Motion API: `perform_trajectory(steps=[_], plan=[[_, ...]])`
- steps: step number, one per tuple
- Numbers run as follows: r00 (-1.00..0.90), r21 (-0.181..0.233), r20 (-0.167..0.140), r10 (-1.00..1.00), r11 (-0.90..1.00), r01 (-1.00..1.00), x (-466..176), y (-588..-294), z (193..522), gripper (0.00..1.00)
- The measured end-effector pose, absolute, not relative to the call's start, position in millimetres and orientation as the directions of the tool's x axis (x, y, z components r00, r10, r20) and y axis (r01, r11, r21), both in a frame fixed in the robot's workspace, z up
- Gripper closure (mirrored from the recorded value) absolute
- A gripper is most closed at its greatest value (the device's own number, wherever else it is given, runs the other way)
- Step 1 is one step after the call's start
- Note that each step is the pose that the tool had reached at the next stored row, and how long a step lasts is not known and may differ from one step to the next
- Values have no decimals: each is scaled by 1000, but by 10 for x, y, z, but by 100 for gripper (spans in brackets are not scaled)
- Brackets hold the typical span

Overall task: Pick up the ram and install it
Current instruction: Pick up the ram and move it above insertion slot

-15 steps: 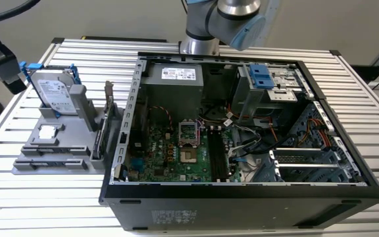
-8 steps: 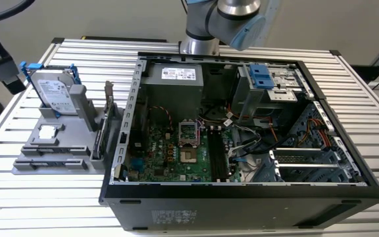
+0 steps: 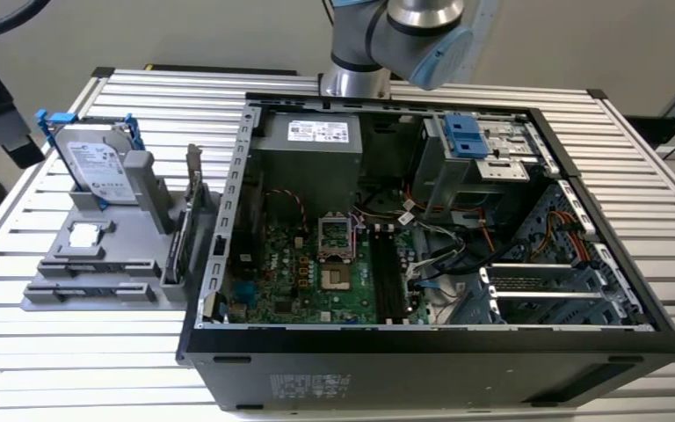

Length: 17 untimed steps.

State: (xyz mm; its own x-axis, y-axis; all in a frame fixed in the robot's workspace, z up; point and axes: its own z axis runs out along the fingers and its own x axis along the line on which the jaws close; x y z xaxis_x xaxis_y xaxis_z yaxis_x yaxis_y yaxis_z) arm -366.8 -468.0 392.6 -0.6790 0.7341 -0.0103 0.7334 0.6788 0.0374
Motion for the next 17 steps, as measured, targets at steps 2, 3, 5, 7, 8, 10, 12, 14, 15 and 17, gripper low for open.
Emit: perform_trajectory(steps=[2,3,5,7,8,10,12,14,15,17], plan=[[-666,37,-10,746,666,745,-3668,-4680,3926,100],[-660,36,-9,751,660,750,-3668,-4680,3926,100],[-648,35,-9,761,648,761,-3668,-4680,3926,100],[-636,35,-8,771,636,771,-3668,-4680,3926,100],[-631,34,-8,776,630,775,-3668,-4680,3926,100],[-618,33,-7,786,618,785,-3668,-4680,3926,100],[-606,32,-6,795,606,795,-3668,-4679,3926,100],[-594,31,-5,804,594,804,-3668,-4680,3926,100],[-588,31,-5,809,588,808,-3668,-4680,3926,100],[-577,30,-4,817,576,817,-3668,-4680,3926,100]])
